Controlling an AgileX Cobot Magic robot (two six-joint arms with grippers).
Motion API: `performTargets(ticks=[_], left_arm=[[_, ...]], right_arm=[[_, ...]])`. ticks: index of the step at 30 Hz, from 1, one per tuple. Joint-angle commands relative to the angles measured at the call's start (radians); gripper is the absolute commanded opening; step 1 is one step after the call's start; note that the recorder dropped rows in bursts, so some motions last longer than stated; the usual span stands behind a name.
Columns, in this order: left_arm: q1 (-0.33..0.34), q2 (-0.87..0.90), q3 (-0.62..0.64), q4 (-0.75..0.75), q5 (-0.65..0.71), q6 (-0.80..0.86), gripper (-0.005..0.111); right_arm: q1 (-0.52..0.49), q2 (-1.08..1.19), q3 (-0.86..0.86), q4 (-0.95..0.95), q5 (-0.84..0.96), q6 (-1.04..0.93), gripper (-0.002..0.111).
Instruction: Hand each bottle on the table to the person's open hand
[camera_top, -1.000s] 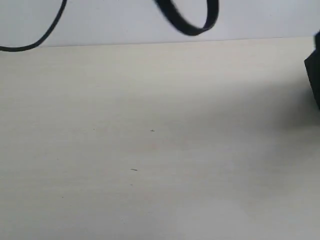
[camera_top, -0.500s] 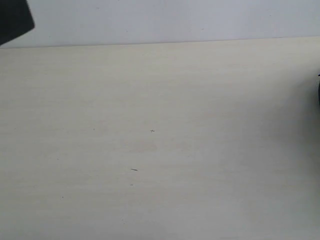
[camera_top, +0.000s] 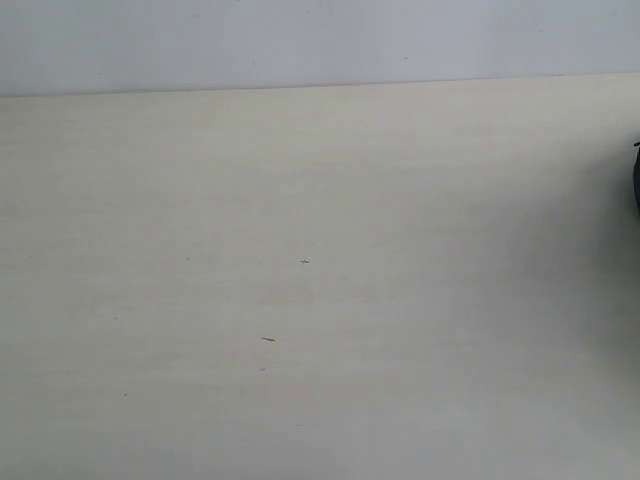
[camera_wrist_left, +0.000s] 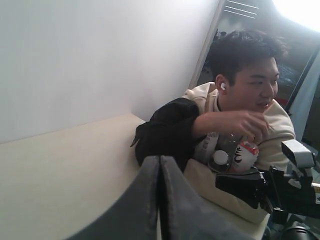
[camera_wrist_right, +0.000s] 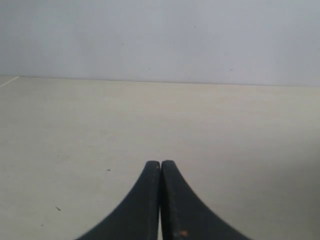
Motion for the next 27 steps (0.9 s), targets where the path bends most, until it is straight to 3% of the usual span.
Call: performTargets(ticks=[1, 6, 10, 13, 16, 22, 27], left_arm=[[-0.003, -0.007, 0.005, 0.109, 0.002, 0.023, 0.000], [-0.003, -0.007, 0.005, 0.144, 0.035, 0.014, 0.000], [0.000, -0.007, 0.005, 0.142, 0.184, -0.122, 0.000], [0.037, -0.017, 0.008, 0.114, 0.287, -0.173, 0.000], [0.131, -0.058, 0.035, 0.100, 0.253, -0.247, 0.000], [0.428, -0.199, 0.163, 0.100, 0.007, -0.354, 0.000], [0.634, -0.353, 0.312, 0.002, -0.053, -0.407, 0.000]], right_arm=[[0.000, -0.001, 0.002, 0.000, -0.008, -0.007, 0.000], [0.000, -0.001, 0.002, 0.000, -0.008, -0.007, 0.000], [0.000, -0.001, 0.002, 0.000, -0.008, -0.007, 0.000], [0.000, -0.001, 0.002, 0.000, -0.008, -0.007, 0.000], [0.000, -0.001, 0.002, 0.000, -0.008, -0.007, 0.000], [0.000, -0.001, 0.002, 0.000, -0.008, -0.007, 0.000], [0.000, -0.001, 0.002, 0.000, -0.008, -0.007, 0.000]])
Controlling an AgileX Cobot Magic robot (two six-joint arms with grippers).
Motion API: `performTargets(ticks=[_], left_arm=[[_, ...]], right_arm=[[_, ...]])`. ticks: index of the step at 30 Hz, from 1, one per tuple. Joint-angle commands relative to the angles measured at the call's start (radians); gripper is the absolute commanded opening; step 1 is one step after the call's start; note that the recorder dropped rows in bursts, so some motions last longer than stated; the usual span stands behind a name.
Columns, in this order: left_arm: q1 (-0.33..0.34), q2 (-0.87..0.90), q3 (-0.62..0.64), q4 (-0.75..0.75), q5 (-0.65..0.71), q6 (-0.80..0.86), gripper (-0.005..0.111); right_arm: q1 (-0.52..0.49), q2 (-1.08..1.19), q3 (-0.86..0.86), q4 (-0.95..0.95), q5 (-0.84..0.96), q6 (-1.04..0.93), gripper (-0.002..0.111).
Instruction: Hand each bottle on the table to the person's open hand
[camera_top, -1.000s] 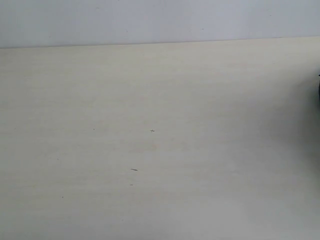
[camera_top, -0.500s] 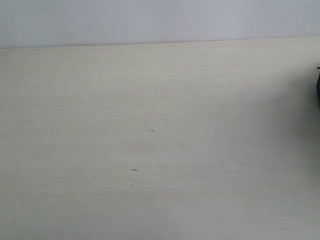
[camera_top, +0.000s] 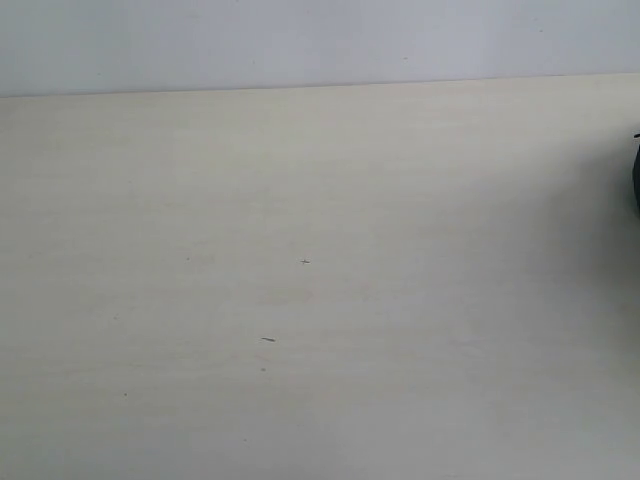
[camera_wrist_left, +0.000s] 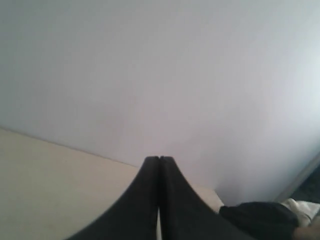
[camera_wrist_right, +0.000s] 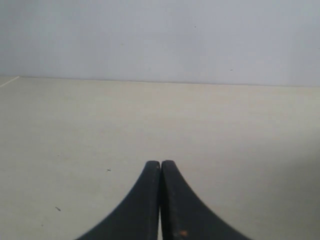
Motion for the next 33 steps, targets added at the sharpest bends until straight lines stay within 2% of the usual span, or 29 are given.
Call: performTargets(ticks=[1, 4, 7, 14, 23, 29, 31, 33], left_arm=[[0.144, -0.131, 0.122, -0.091, -0.044, -0.034, 0.000], [0.208, -0.232, 0.199, -0.108, -0.048, -0.034, 0.000], [0.243, -0.310, 0.255, -0.108, -0.049, -0.045, 0.000], [0.246, -0.361, 0.321, -0.108, -0.055, -0.056, 0.000], [0.246, -0.361, 0.324, -0.100, -0.078, -0.053, 0.000], [0.246, -0.361, 0.326, -0.033, -0.081, -0.053, 0.000], [0.246, -0.361, 0.326, -0.035, -0.065, -0.035, 0.000], [0.246, -0.361, 0.330, -0.115, -0.025, 0.085, 0.000]], right_arm=[[0.000, -0.001, 0.002, 0.000, -0.008, -0.007, 0.000], [0.000, -0.001, 0.002, 0.000, -0.008, -0.007, 0.000], [0.000, -0.001, 0.002, 0.000, -0.008, -0.007, 0.000], [0.000, -0.001, 0.002, 0.000, -0.008, -0.007, 0.000], [0.000, -0.001, 0.002, 0.000, -0.008, -0.007, 0.000], [0.000, -0.001, 0.002, 0.000, -0.008, -0.007, 0.000], [0.000, -0.001, 0.002, 0.000, -0.008, -0.007, 0.000], [0.000, -0.001, 0.002, 0.000, -0.008, -0.007, 0.000]])
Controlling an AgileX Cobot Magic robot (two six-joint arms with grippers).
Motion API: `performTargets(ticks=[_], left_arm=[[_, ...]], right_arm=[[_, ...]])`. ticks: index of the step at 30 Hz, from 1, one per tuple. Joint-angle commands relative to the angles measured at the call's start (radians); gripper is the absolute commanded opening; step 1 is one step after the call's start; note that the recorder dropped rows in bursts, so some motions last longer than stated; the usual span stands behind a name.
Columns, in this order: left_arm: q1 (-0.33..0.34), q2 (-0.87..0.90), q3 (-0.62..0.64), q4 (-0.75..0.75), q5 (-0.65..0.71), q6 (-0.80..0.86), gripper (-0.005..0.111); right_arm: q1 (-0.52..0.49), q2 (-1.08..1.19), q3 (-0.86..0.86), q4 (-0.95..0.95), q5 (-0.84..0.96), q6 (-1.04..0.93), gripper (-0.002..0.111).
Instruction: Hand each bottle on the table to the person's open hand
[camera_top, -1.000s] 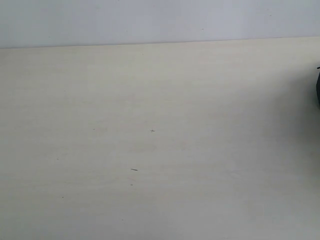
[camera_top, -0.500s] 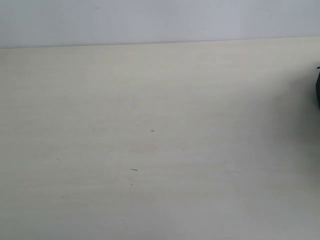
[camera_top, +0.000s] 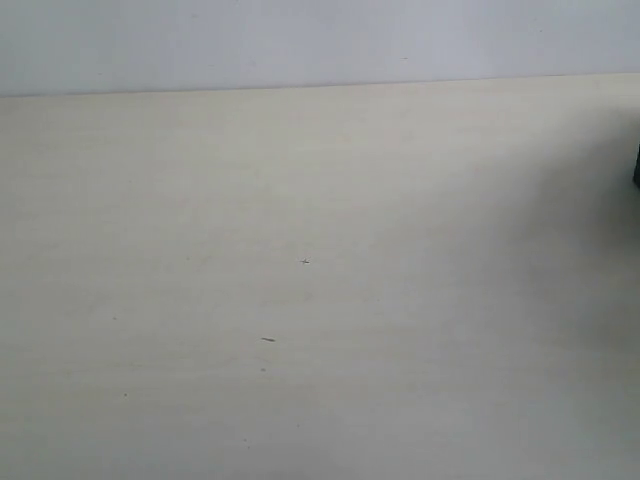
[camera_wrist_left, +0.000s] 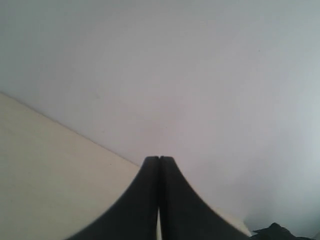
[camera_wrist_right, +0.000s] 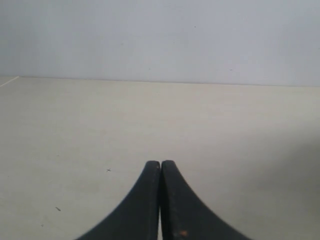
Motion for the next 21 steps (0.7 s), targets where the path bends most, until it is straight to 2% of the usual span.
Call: performTargets(ticks=[1, 3, 5, 7, 10, 14, 15, 16, 18, 21], left_arm=[[0.003, -0.005, 0.011, -0.173, 0.084, 0.251, 0.000], [0.003, -0.005, 0.013, -0.394, 0.211, 0.573, 0.000], [0.005, -0.005, 0.024, -0.495, 0.259, 0.821, 0.000], [0.015, -0.005, 0.042, -0.496, 0.161, 0.931, 0.000], [0.046, -0.005, 0.066, -0.611, -0.045, 1.135, 0.000], [0.135, -0.005, 0.100, -0.847, -0.273, 1.330, 0.000], [0.166, -0.005, 0.114, -0.931, -0.316, 1.384, 0.000], [0.227, -0.005, 0.117, -1.050, -0.378, 1.466, 0.000], [0.292, -0.005, 0.117, -1.105, -0.365, 1.465, 0.000], [0.354, -0.005, 0.117, -1.111, -0.368, 1.455, 0.000]], right_arm=[[0.000, -0.001, 0.002, 0.000, -0.008, -0.007, 0.000], [0.000, -0.001, 0.002, 0.000, -0.008, -0.007, 0.000], [0.000, -0.001, 0.002, 0.000, -0.008, -0.007, 0.000], [0.000, -0.001, 0.002, 0.000, -0.008, -0.007, 0.000], [0.000, -0.001, 0.002, 0.000, -0.008, -0.007, 0.000], [0.000, -0.001, 0.002, 0.000, -0.008, -0.007, 0.000], [0.000, -0.001, 0.002, 0.000, -0.008, -0.007, 0.000], [0.000, -0.001, 0.002, 0.000, -0.008, -0.007, 0.000], [0.000, -0.001, 0.002, 0.000, -0.008, -0.007, 0.000], [0.000, -0.001, 0.002, 0.000, -0.008, -0.007, 0.000]])
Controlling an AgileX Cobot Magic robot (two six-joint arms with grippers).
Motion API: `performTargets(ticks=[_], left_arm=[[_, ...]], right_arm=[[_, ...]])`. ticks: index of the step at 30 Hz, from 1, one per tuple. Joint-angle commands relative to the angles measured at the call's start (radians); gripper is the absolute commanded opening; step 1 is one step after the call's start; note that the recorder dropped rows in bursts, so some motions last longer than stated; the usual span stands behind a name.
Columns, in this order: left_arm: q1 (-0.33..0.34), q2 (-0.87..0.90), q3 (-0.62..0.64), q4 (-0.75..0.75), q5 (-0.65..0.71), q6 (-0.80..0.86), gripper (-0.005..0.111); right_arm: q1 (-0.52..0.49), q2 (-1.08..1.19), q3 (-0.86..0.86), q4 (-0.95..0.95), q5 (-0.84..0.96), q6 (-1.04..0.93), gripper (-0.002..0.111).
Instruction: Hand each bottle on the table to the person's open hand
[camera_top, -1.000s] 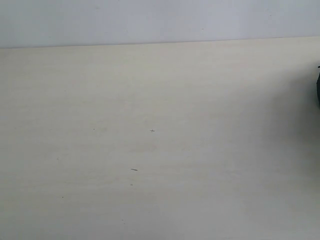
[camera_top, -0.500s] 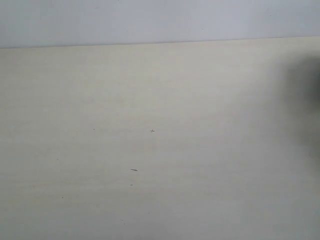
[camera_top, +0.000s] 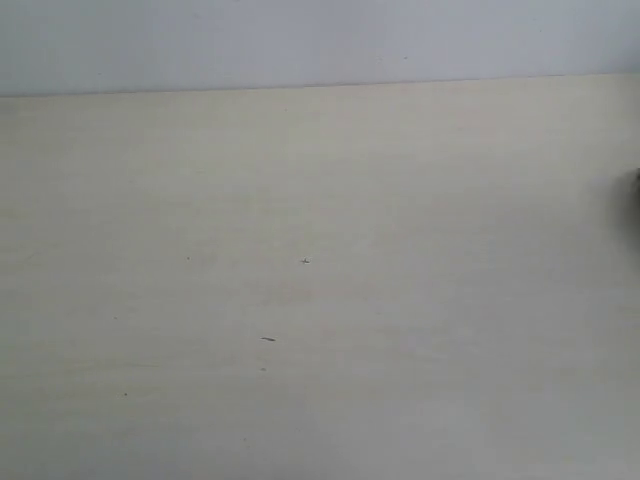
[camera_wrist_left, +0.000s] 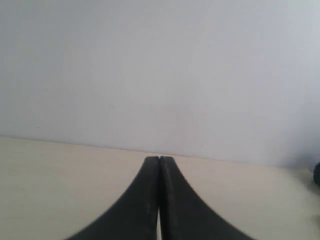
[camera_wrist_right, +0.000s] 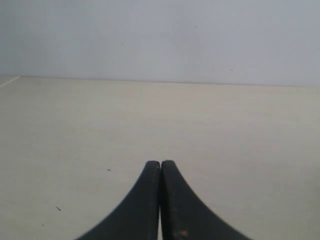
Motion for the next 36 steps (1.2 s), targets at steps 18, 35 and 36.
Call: performTargets(ticks=[18, 35, 36], left_arm=[[0.101, -0.005, 0.002, -0.054, -0.023, -0.029, 0.000], [0.101, -0.005, 0.002, -0.054, -0.023, -0.029, 0.000], [0.101, -0.005, 0.002, -0.054, -0.023, -0.029, 0.000]], right_arm=[[0.000, -0.001, 0.002, 0.000, -0.008, -0.007, 0.000], [-0.192, -0.036, 0.054, -0.082, -0.172, -0.007, 0.000], [-0.228, -0.036, 0.069, -0.082, -0.215, -0.013, 0.000]])
